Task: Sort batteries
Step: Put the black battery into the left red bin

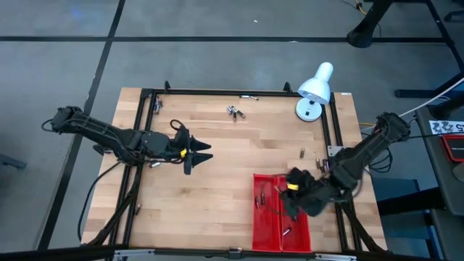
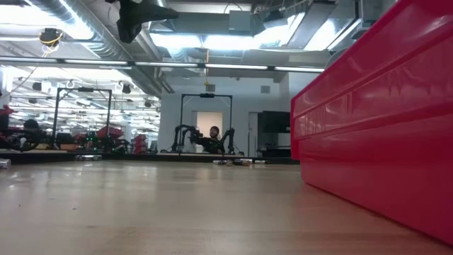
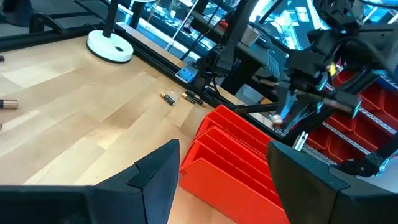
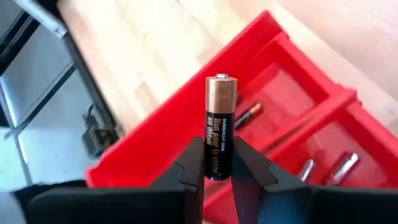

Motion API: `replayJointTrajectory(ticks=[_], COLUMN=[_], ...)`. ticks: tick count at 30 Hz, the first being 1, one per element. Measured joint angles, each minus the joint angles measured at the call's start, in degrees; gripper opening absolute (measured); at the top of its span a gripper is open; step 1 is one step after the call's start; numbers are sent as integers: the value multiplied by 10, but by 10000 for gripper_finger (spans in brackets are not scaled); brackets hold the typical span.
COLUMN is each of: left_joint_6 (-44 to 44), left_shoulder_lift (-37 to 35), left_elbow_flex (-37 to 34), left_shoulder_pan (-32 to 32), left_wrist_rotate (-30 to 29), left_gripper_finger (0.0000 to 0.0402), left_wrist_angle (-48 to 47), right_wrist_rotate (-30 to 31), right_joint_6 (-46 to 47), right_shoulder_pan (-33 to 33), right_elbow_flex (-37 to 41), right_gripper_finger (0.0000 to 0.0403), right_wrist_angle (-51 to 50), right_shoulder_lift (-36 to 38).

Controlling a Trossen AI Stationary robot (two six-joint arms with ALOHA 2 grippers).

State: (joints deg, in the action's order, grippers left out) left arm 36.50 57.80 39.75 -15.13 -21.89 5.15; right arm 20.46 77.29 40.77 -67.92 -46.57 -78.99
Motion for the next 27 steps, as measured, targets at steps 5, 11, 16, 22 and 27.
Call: replayJointTrajectory(ticks=[5, 11, 16, 22, 27], left_joint_6=[6, 26, 39, 40, 44], left_shoulder_lift=[0, 0, 0, 0, 0], left_elbow_flex=[0, 0, 0, 0, 0], left_shoulder_pan=[3, 3, 3, 3, 3], left_wrist_rotate=[0, 0, 0, 0, 0], left_gripper_finger=[230, 230, 230, 230, 230], left_wrist_angle=[0, -3, -3, -3, -29], right_wrist_rotate=[-42, -96, -102, -98, -96], right_joint_6=[-69, -136, -172, -196, -207], right_shoulder_pan=[-46, -80, -94, -94, -94], right_elbow_flex=[0, 0, 0, 0, 0], right_gripper_finger=[48, 61, 79, 98, 114], right_wrist_angle=[31, 31, 35, 35, 33], right_shoulder_lift=[-41, -88, -98, -98, -96])
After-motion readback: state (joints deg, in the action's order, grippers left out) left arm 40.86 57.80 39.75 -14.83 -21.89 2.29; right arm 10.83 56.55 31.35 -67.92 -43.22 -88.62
